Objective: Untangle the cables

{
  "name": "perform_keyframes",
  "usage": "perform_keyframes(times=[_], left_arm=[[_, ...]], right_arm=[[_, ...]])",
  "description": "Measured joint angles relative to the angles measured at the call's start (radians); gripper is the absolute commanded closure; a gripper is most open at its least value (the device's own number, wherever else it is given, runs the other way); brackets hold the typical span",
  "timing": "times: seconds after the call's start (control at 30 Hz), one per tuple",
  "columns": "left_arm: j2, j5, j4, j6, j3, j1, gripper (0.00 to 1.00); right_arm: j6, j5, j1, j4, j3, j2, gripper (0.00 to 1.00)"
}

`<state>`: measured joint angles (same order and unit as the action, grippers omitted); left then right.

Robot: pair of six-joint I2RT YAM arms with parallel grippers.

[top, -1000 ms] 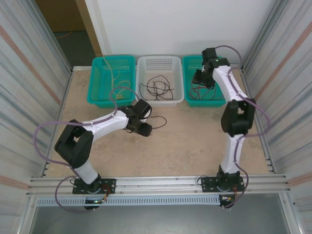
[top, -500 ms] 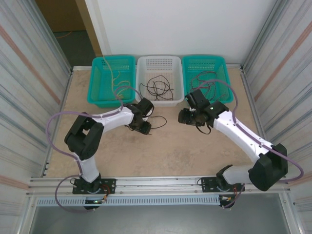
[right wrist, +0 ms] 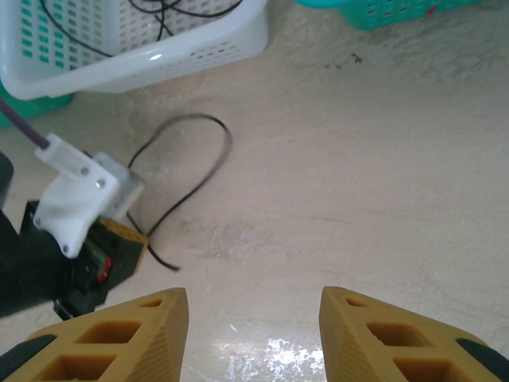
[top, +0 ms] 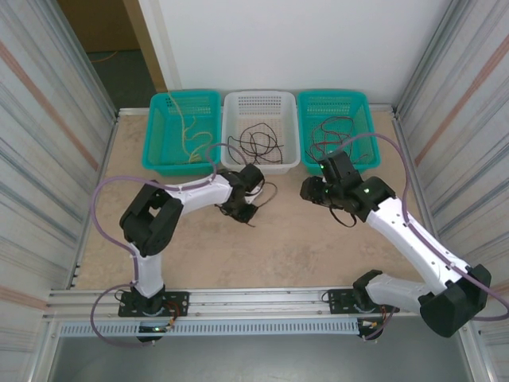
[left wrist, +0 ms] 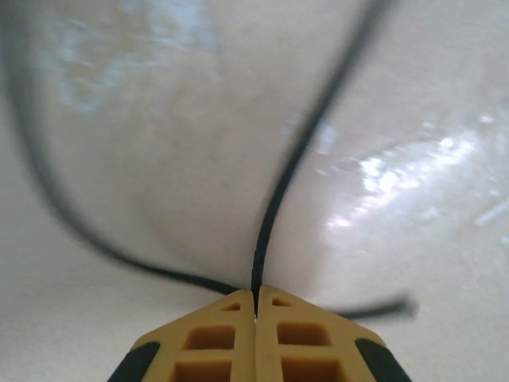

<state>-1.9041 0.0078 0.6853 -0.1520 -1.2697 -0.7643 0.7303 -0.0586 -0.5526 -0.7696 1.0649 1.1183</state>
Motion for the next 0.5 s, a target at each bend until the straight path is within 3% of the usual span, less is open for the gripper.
perform_keyframes(times=[0.13,0.27,0.5], left_arm=[[0.039,0.001,0.014,-0.01,0.005,-0.058,1.0],[0.182,0.038,-0.013,-0.052,0.04,-0.091,1.0],[0.491,0.129,-0.237,-0.165,0.153,-0.092,1.0]], right_arm=[[0.003,0.02,0.023,0.015,-0.023,-0.022,0.51],[0.025,0.085,0.032,0.049,-0.035,-0.037,0.44],[0.074,0.214,0.03,0.145,-0.034,-0.007,0.42]])
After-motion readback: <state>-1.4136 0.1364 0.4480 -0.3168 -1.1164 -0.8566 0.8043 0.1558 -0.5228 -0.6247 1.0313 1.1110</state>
